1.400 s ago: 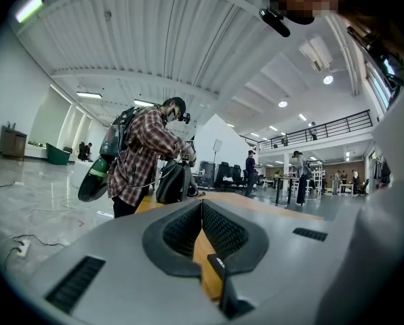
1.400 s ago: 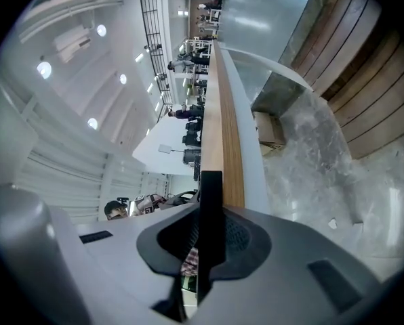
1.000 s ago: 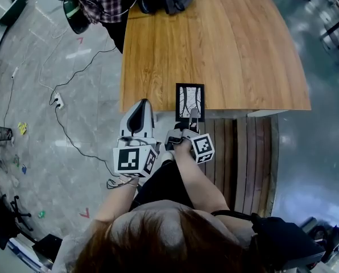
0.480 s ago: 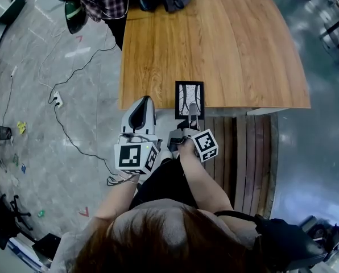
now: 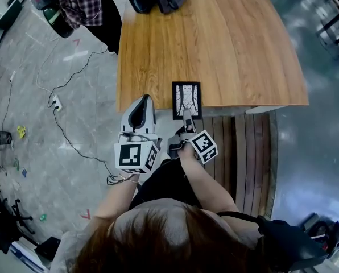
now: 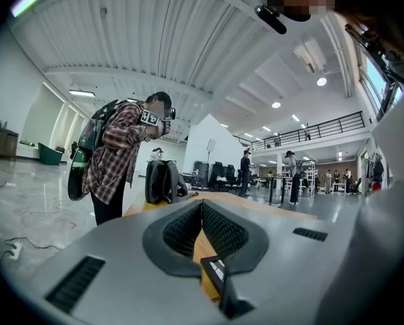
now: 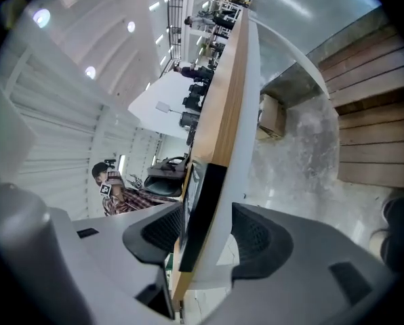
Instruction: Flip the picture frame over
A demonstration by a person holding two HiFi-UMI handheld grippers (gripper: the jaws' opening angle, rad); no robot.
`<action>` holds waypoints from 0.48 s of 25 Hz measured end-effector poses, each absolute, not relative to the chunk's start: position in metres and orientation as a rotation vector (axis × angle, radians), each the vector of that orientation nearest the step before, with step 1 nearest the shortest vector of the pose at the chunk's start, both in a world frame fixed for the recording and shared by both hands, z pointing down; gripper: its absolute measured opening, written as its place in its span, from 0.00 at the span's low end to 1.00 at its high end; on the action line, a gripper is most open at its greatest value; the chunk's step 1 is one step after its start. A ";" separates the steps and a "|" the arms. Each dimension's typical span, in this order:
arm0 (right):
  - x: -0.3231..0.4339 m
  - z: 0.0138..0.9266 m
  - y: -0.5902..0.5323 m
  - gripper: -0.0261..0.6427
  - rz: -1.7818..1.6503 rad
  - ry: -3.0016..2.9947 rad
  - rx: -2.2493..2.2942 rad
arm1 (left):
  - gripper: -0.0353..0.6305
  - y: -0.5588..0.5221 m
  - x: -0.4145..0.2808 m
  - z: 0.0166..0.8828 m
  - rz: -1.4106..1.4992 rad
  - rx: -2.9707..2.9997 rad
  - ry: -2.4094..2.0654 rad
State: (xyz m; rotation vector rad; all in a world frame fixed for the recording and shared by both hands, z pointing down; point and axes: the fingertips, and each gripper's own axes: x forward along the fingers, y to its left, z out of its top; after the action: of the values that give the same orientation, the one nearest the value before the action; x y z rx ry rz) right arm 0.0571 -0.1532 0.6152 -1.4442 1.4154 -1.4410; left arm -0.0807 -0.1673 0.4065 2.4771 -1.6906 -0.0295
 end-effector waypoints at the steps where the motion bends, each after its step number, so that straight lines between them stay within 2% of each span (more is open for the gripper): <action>1: 0.057 0.616 -0.150 0.36 -1.453 1.444 -1.452 | 0.06 -0.169 -0.081 0.407 -0.034 2.472 -1.693; 6: 0.056 0.586 -0.126 0.36 -1.467 1.578 -1.477 | 0.06 -0.173 -0.085 0.409 -0.050 2.448 -1.708; 12: 0.067 0.494 -0.121 0.36 -1.174 1.881 -1.541 | 0.06 -0.172 -0.076 0.399 -0.089 2.463 -1.691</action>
State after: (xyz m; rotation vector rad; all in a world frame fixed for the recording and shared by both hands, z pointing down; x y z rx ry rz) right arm 0.0671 -0.1208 0.4941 -1.5409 1.8812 -1.1742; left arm -0.0765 -0.1721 0.3992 2.4633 -1.6906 -0.0893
